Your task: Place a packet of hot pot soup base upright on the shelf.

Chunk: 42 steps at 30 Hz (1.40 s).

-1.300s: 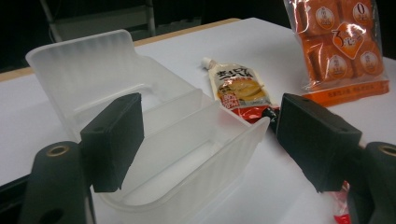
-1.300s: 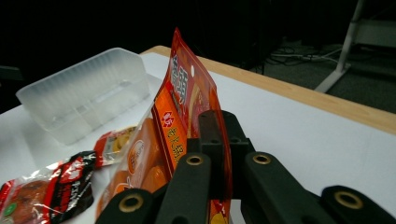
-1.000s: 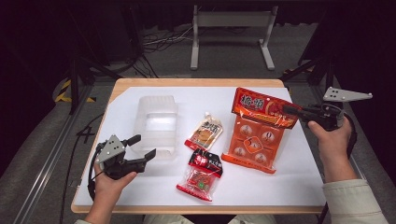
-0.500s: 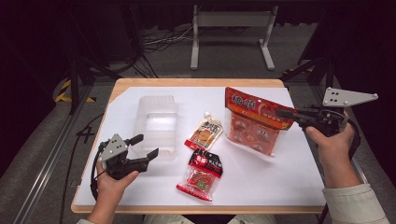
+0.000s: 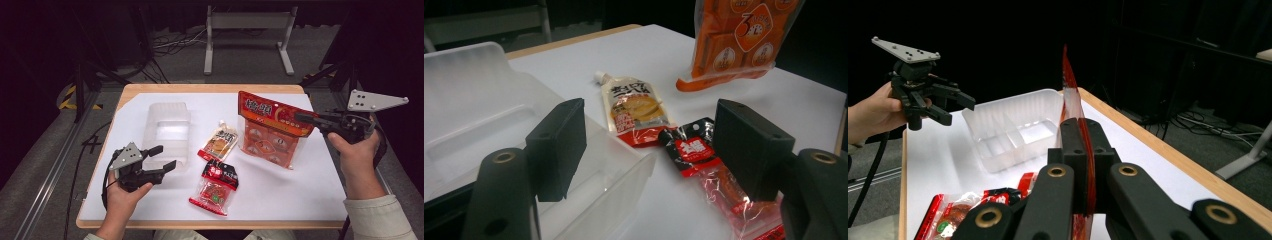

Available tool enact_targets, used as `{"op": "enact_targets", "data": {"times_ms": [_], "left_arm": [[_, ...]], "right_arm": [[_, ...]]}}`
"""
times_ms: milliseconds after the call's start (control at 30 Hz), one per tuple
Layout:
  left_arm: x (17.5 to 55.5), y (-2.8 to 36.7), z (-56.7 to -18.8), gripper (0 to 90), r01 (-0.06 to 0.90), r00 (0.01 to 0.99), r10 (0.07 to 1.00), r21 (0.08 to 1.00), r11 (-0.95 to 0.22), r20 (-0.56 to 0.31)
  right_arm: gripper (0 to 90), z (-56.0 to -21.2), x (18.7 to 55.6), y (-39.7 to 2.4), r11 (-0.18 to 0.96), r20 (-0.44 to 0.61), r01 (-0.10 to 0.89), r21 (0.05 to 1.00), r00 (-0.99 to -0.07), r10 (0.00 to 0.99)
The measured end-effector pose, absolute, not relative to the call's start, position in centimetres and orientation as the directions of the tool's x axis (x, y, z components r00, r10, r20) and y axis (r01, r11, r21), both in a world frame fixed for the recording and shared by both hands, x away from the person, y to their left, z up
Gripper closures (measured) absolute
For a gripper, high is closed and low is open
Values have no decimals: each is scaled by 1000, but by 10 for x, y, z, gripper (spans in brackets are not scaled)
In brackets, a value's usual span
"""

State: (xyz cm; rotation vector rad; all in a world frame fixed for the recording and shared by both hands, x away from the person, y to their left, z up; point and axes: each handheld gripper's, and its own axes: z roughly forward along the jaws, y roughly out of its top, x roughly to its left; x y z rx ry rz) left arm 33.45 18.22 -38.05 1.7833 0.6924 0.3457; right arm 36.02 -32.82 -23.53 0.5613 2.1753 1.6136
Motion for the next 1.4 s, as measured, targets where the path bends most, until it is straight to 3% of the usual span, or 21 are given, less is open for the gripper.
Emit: {"op": "enact_targets", "data": {"times_ms": [500,900,1400], "left_arm": [[348,152,-369,256,266,839,525,949,-170,-141],[362,121,-363,130,231,872,473,959,-163,-130],[378,99,-368,114,186,912,393,973,-134,-120]], "right_arm": [[900,-215,350,-303,267,-114,16,964,-879,462],[900,-209,349,-286,245,-112,-9,970,-905,409],[900,-211,350,-261,222,-105,-28,975,-933,343]]}}
